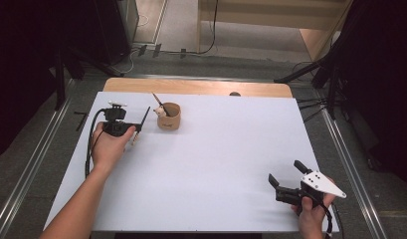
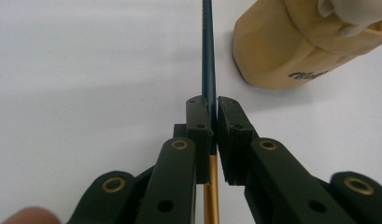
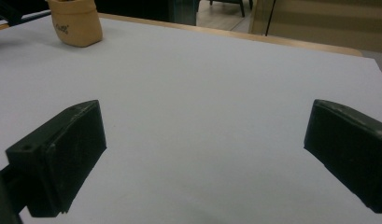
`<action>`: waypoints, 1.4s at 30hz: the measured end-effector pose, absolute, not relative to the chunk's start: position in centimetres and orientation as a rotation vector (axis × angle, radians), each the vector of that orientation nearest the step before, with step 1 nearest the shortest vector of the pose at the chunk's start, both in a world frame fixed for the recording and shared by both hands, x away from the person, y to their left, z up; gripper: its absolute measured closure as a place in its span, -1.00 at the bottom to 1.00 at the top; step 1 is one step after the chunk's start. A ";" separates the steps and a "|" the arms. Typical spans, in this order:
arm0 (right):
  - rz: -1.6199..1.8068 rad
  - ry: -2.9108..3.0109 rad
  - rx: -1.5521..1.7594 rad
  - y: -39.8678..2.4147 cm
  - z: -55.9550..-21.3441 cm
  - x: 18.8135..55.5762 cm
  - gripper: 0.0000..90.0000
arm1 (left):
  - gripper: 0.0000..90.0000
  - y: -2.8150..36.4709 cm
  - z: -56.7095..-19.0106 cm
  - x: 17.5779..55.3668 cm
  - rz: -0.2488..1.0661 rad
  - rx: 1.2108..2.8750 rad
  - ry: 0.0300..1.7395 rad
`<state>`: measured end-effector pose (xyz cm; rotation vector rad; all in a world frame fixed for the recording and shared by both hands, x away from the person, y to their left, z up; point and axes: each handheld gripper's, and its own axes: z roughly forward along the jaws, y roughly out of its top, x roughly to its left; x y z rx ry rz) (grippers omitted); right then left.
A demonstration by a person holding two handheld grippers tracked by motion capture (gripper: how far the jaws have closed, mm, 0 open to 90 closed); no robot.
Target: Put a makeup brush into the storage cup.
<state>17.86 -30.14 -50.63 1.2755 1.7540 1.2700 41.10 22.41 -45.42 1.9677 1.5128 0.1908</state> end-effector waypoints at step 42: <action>1.308 1.828 1.158 -22.5 -45.5 22.6 -1.00 | 0.88 22.1 -41.5 34.0 0.239 1.752 1.217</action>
